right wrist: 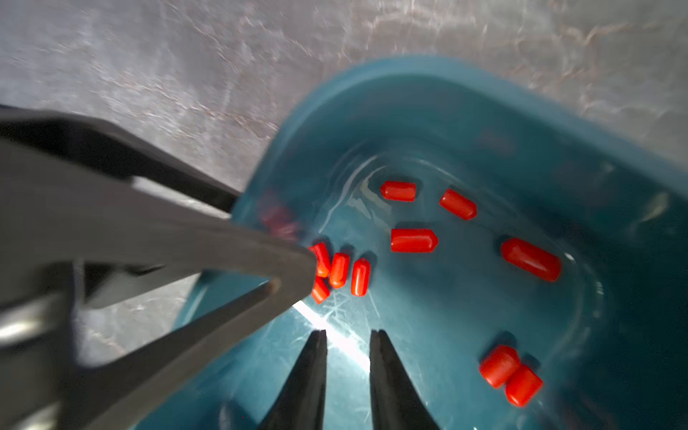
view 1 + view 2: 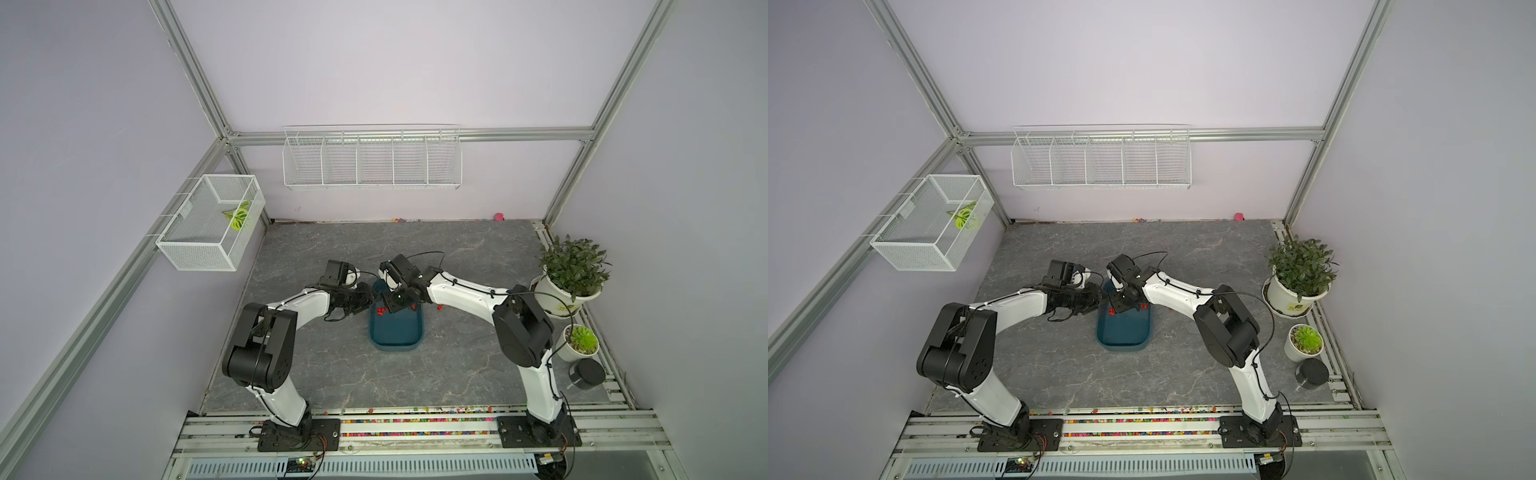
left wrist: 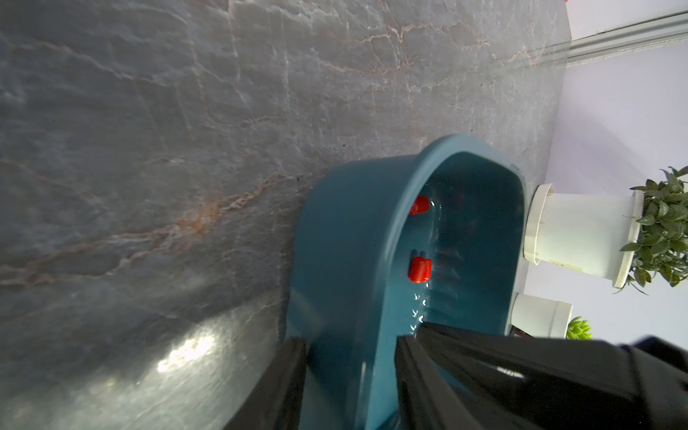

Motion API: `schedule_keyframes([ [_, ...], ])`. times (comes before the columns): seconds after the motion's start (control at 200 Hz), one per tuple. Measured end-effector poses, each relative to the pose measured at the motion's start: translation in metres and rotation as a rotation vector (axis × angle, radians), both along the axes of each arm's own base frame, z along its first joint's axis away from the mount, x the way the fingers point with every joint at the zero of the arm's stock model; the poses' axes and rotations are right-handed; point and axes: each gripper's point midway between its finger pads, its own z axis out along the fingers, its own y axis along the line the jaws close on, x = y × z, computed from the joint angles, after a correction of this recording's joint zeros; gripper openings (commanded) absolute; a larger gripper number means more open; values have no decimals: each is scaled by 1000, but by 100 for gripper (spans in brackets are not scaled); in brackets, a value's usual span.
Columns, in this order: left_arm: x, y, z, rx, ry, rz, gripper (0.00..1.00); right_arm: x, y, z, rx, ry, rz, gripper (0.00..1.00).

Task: Take the screw protection sleeves out of the storage box
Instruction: Pick up the screw protection sleeve from the storage box.

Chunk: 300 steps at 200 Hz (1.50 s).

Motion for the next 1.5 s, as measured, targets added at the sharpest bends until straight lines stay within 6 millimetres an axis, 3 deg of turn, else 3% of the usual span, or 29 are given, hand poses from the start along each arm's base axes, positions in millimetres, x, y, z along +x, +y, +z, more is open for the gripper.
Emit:
schedule_keyframes([
  [0.635,6,-5,9,-49,-28,-5,42,6,1,-34,-41,34,-39,26],
  [1.5,6,-5,10,-55,-30,-7,42,14,4,-31,-39,13,-53,10],
])
